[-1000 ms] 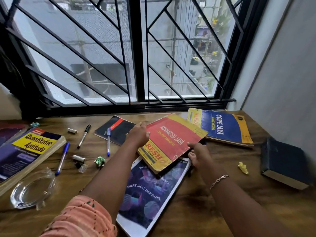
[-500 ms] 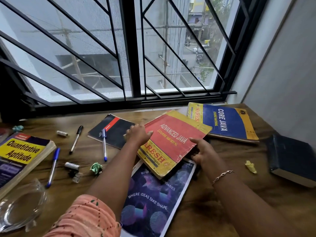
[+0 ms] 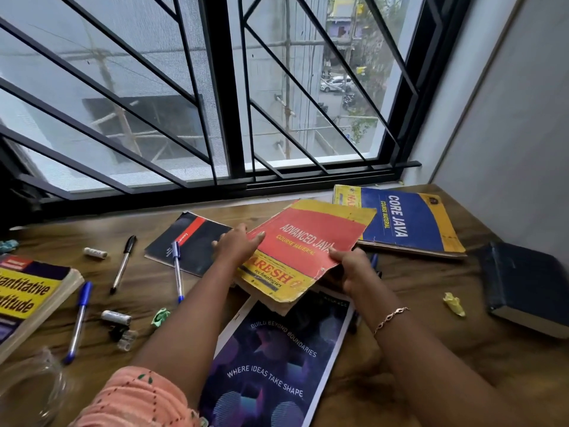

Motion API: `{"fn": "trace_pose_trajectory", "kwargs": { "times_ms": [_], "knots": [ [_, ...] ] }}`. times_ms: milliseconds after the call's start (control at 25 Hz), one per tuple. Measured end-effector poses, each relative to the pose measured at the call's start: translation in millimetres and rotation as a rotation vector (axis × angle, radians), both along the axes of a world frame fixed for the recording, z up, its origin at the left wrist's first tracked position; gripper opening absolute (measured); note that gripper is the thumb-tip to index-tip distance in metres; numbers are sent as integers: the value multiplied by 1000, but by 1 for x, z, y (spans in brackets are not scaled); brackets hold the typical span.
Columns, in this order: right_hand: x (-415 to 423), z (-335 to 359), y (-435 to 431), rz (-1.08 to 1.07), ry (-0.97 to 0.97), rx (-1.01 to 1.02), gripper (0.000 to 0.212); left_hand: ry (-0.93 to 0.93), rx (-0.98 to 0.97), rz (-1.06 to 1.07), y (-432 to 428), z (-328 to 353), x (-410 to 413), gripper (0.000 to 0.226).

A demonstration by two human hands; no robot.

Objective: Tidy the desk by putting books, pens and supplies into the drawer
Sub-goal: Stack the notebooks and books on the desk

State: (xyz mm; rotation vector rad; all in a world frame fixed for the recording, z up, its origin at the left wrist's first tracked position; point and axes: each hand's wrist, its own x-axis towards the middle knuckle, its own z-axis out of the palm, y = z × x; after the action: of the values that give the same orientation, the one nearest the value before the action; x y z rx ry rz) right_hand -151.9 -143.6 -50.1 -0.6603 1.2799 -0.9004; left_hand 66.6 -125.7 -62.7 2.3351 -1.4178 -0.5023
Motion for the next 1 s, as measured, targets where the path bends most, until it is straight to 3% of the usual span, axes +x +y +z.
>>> {"fn": "trace_pose_trajectory", "kwargs": {
  "times_ms": [120,200,280,360,480,560,600,680,720,800,840,920,1000],
  "knots": [
    [-14,19,0,45,-17,-95,28,297,-104,53,7,21,9,39],
    [-28,37,-1,131,-72,-161,19,646,-42,17,19,46,19,38],
    [-36,59,-1,193,-163,-204,8,1035,61,-82,36,65,19,54],
    [-37,72,-4,235,-182,-241,7,1268,15,-136,47,65,10,85],
    [-34,78,-5,304,-105,-225,20,1445,-140,-45,58,50,-9,104],
    [-37,71,-9,285,-65,-149,31,1549,-214,-15,66,42,-19,85],
    [-41,67,-13,212,-54,-86,32,1597,-244,-8,69,43,-23,63],
    [-58,46,-21,-127,-72,16,24,1639,-274,-11,71,49,-31,30],
    [-70,35,-23,-268,-43,8,24,1655,-284,-45,70,51,-33,37],
    [-88,26,-19,-266,268,-155,35,1635,-283,-56,71,58,-37,59],
    [-93,22,-19,-199,429,-211,35,1645,-287,-51,71,62,-37,54],
    [-93,29,-24,-182,601,-224,29,1683,-314,8,75,75,-43,22],
    [-81,48,-29,-91,840,-212,30,1674,-371,83,74,73,-40,28]
  ]
}}
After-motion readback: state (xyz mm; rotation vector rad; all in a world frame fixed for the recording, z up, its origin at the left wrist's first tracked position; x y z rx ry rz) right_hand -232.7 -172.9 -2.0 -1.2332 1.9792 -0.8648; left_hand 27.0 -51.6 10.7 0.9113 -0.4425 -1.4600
